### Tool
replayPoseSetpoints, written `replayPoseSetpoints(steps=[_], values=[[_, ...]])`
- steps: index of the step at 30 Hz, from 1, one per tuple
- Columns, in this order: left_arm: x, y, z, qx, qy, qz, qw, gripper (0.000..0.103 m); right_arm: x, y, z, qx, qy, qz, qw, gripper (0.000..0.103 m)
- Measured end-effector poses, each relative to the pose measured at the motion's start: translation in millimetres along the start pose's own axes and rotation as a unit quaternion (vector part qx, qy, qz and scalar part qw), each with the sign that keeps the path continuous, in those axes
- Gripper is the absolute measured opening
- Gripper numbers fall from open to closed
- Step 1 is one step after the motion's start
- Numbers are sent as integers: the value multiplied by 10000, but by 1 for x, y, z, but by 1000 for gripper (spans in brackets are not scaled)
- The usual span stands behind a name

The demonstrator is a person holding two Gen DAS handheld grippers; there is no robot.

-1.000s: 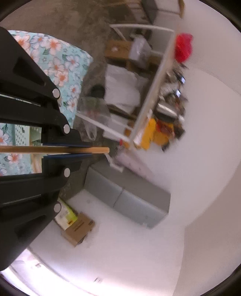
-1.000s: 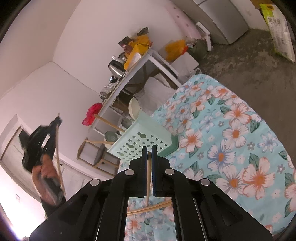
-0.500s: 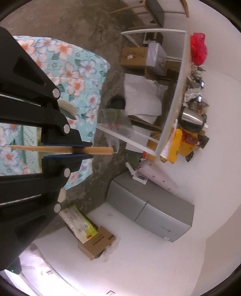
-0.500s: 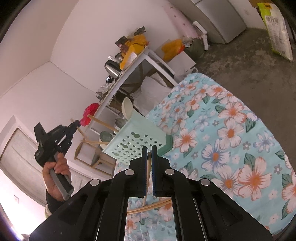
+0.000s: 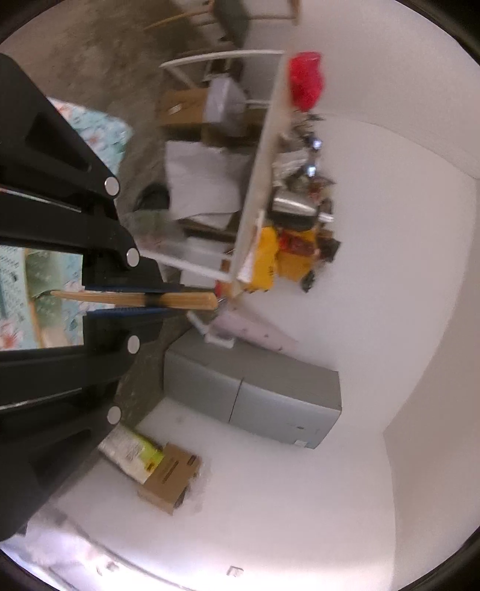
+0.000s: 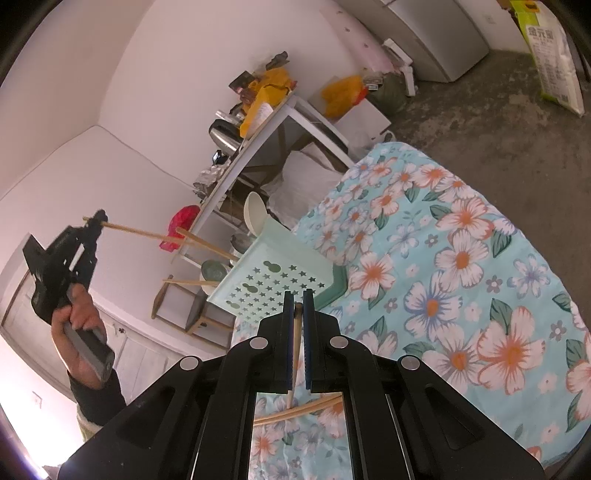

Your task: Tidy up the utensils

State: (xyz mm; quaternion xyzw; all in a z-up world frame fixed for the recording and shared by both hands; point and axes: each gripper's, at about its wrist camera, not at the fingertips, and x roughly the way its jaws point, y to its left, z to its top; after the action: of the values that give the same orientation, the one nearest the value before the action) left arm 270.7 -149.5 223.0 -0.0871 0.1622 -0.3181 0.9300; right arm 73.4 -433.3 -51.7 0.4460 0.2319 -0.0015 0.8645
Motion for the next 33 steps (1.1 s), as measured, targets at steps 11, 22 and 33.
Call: replayPoseSetpoints(steps=[11, 22, 33], values=[[49, 15, -72, -55, 778, 209, 9967, 6, -5, 4, -1, -44, -26, -14, 10000, 3], [-9, 16, -82, 59, 585, -35, 9983, 46, -26, 26, 5, -422, -309, -33, 9986, 3], [-96, 48, -145, 19, 916, 84, 9958, 62, -46, 128, 41, -1959, -1003, 234, 9752, 3]])
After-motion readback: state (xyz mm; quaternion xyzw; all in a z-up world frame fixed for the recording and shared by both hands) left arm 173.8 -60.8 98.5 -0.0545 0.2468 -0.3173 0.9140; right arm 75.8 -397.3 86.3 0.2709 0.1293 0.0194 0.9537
